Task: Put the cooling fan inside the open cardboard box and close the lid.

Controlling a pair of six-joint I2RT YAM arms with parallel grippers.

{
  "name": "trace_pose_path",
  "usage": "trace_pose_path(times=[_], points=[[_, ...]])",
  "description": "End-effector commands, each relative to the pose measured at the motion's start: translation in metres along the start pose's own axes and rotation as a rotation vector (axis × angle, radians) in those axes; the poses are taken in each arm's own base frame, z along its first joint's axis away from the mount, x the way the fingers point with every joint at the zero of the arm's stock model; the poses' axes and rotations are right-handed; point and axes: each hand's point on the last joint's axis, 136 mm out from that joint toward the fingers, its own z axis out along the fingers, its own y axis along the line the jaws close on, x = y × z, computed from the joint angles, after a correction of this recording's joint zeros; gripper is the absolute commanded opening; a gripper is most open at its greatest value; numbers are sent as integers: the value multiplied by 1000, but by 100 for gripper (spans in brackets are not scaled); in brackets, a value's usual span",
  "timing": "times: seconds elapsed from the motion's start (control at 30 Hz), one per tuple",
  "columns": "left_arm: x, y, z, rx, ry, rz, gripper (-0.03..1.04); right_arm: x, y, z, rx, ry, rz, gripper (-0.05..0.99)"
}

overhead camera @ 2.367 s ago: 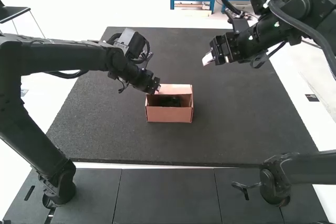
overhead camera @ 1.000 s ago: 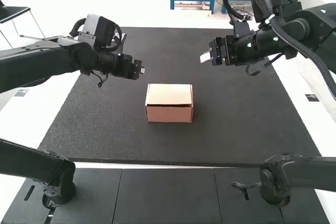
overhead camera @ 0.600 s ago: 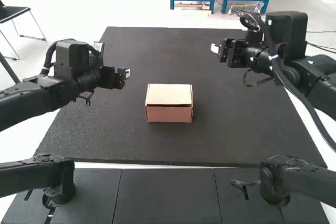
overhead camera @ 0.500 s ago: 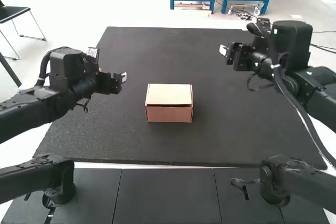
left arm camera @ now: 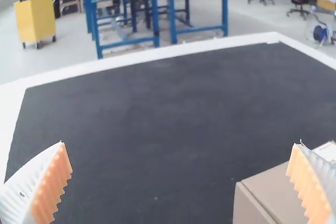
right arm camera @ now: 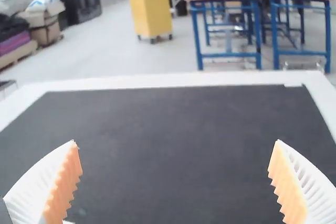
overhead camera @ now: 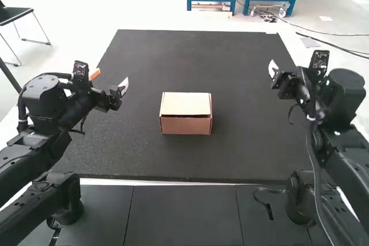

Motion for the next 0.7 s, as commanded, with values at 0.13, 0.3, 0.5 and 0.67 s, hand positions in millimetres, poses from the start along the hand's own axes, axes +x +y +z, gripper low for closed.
trace_pose_path(times=[0.13,0.3,0.5,0.67], points=[[-35,-3,-40,-6,-240,43,96,10,15,-21,-60,-113,-69,80],[-20,-7,-50,4,-248,7,96,13,27,-35,-123,-198,-153,83],[15,-6,-44,5,-148,-78,96,59,6,-30,-19,-48,-141,91],[38,-2,-42,-18,-58,-90,96,85,14,-30,-62,56,-138,91]])
